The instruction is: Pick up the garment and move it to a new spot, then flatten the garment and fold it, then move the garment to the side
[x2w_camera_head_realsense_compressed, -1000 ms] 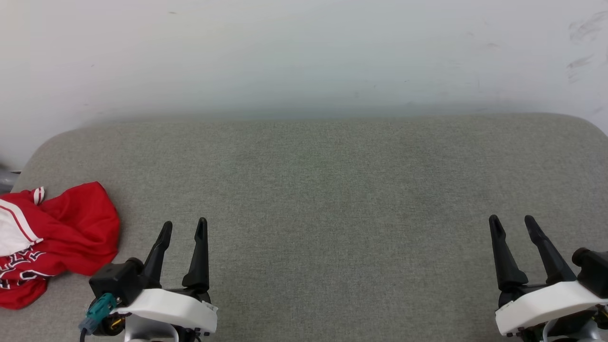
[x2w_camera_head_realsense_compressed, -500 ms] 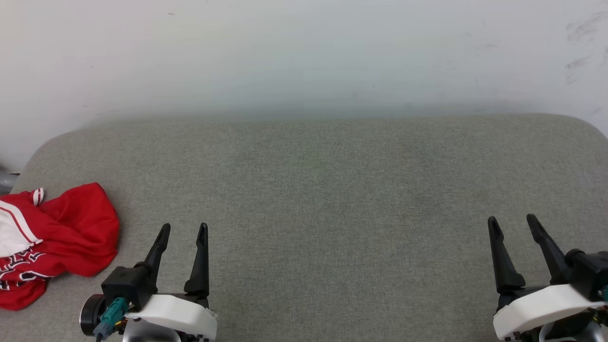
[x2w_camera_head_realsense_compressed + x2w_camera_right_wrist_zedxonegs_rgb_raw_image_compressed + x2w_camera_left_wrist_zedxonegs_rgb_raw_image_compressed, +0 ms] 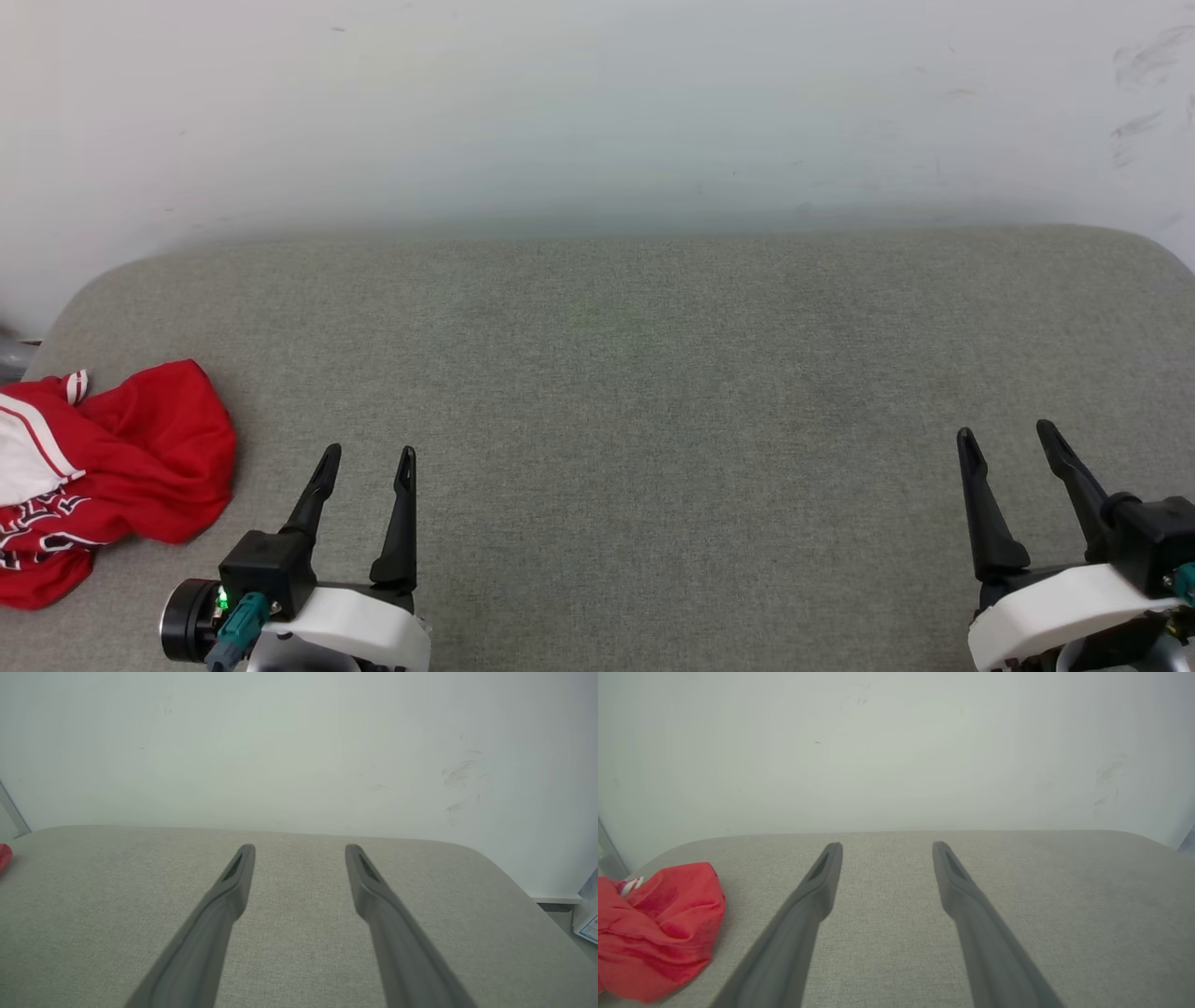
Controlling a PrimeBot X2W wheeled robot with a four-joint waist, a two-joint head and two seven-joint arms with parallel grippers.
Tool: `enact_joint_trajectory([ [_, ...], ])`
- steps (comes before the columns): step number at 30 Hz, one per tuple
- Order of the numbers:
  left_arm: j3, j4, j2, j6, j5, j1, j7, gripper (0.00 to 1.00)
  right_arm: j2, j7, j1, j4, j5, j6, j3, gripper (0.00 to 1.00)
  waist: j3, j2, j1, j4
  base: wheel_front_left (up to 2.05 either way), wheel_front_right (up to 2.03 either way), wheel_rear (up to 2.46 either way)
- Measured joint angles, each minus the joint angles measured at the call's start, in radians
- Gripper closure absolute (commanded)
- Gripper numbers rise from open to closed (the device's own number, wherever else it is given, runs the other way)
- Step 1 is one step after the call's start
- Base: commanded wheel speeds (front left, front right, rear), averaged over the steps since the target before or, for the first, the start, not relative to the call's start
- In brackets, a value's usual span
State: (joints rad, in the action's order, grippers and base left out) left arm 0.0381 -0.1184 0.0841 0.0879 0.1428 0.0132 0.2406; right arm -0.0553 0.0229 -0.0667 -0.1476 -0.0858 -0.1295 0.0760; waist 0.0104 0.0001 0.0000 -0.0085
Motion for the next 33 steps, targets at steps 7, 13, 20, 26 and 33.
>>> enact_joint_trajectory([
  [7, -0.004, -0.002, -0.006, 0.017, -0.009, 0.0, 0.011, 0.0, 0.002, -0.002, -0.005, -0.006, 0.025, -0.001, 0.006, 0.0, 0.002, 0.0, 0.0, 0.002, 0.0, 0.0, 0.0],
  [13, -0.01, -0.005, -0.012, 0.027, -0.022, 0.0, 0.02, 0.0, 0.003, -0.005, -0.008, -0.012, 0.032, -0.001, 0.011, 0.0, 0.003, 0.0, 0.0, 0.01, 0.0, 0.0, 0.0],
  [20, -0.019, -0.012, -0.019, 0.035, 0.007, 0.005, 0.021, 0.0, 0.003, -0.006, -0.014, -0.008, -0.012, -0.001, 0.014, 0.0, 0.002, 0.0, -0.0001, 0.047, 0.0, 0.0, 0.0],
  [26, -0.031, -0.012, -0.019, 0.037, 0.002, 0.009, 0.022, 0.0, 0.004, -0.009, -0.014, -0.002, -0.028, -0.001, 0.003, 0.0, 0.002, 0.0, 0.0, 0.098, 0.0, 0.0, 0.0],
  [33, -0.045, -0.01, -0.01, 0.04, -0.016, 0.013, 0.022, 0.0, 0.004, -0.013, -0.012, 0.007, -0.03, -0.001, -0.013, 0.0, -0.001, 0.0, 0.0, 0.174, 0.0, 0.0, 0.0],
])
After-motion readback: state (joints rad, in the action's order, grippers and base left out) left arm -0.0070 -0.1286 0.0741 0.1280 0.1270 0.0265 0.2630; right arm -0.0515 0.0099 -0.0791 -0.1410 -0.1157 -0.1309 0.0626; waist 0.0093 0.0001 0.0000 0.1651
